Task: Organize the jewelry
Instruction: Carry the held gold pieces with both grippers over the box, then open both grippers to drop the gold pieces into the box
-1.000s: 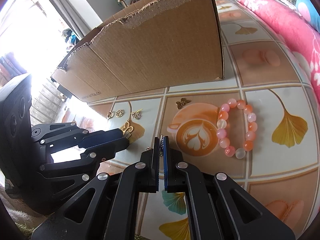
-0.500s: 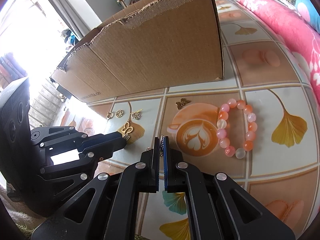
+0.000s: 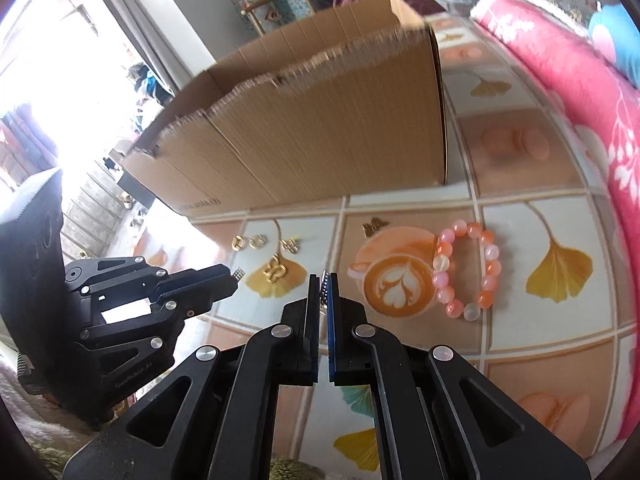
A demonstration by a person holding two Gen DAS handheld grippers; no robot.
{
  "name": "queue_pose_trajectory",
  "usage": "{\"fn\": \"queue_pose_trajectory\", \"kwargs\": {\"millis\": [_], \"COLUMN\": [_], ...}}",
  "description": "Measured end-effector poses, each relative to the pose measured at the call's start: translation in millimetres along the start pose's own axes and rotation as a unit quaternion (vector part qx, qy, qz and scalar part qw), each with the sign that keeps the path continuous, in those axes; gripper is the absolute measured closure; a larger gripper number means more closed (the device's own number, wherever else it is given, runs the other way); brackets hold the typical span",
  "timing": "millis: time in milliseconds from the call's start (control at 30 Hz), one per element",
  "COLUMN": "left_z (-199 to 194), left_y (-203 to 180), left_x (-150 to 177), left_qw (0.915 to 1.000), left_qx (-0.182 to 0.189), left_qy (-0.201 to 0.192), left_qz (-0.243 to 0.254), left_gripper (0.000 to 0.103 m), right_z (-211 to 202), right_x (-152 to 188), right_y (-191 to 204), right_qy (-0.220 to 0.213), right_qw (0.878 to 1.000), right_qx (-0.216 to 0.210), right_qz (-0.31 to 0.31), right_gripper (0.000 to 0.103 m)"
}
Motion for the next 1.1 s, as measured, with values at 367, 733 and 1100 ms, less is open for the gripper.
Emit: {"fn": "queue_pose_trajectory", "kwargs": {"millis": [367,733,1100], "left_z": [-88.0,-85.8,-16.9], "left_y": [32.1,111.9,151.1], "left_x": [-46.9,-108.3,-116.6], "left_qw": [0.9938,0.9933,0.9979], "left_qx": [0.002,-0.034,-0.010], "left_qy": [-0.110,-0.105,-0.001], "left_qz": [-0.013,-0.035,-0.064], "left_gripper": [0.097,0.097,0.097], "right_z": [-65.9,-31.7,57.6], "right_x": [-64.0,-172.3,-192.1], "right_y": [48.1,81.3,81.9], "right_qy": [-0.086,-0.058,0.073], "right_qw": [0.992,0.987,0.988], "right_qx": [-0.023,-0.086,-0.104], "right_qz": [-0.086,-0.119,-0.085], "right_gripper": [0.102,0.102,0.096]}}
Point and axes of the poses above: each gripper's, at about its wrist camera, not at the fingertips, and z roughly the way its jaws point, y to its left, x to its underside, the point moved 9 cm from there along z, roughly the way its jaws point, and after that the axes turned 11 degrees about y, right-handed, at the moved point
